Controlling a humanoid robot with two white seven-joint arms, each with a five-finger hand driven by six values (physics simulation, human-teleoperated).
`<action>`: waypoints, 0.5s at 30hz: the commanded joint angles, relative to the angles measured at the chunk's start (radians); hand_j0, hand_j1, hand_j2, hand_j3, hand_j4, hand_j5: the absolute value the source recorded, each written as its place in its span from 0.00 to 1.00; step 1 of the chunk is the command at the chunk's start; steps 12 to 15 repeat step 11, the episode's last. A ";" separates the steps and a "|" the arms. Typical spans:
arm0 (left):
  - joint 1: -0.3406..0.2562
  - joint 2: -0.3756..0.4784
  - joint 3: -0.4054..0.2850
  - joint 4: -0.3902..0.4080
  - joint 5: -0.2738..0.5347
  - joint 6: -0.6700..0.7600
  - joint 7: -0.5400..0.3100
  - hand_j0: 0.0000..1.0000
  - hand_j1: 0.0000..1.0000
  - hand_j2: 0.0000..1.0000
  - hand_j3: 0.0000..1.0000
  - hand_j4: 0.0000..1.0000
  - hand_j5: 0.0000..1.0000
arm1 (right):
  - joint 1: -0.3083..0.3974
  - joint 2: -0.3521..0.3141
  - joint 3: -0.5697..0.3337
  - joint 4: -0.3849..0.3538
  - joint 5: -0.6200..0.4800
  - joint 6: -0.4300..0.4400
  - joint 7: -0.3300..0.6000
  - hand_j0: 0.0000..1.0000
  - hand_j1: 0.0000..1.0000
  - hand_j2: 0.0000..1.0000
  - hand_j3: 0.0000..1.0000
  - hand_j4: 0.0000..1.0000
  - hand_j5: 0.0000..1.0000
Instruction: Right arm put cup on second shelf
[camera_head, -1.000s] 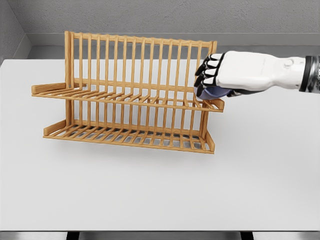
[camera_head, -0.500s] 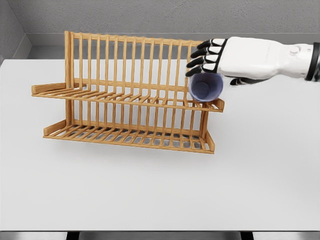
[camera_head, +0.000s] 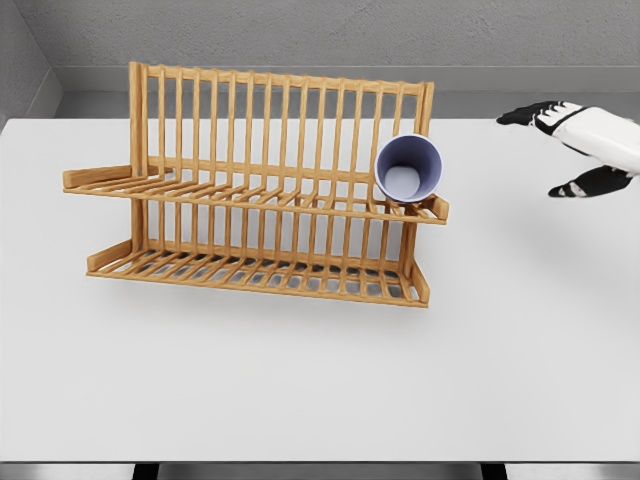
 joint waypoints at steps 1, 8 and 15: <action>0.000 0.000 0.001 0.000 0.000 0.000 0.000 1.00 1.00 1.00 1.00 1.00 1.00 | 0.000 0.025 -0.037 0.038 -0.003 0.003 -0.001 1.00 1.00 1.00 1.00 1.00 1.00; 0.000 0.000 0.000 -0.001 0.015 -0.002 0.000 1.00 1.00 1.00 1.00 1.00 1.00 | 0.006 0.039 -0.035 0.047 0.000 0.003 -0.001 1.00 1.00 1.00 1.00 1.00 1.00; -0.011 0.000 0.003 -0.006 0.009 -0.002 -0.002 1.00 1.00 1.00 1.00 1.00 1.00 | 0.006 0.037 -0.035 0.047 0.000 0.003 -0.001 1.00 1.00 1.00 1.00 1.00 1.00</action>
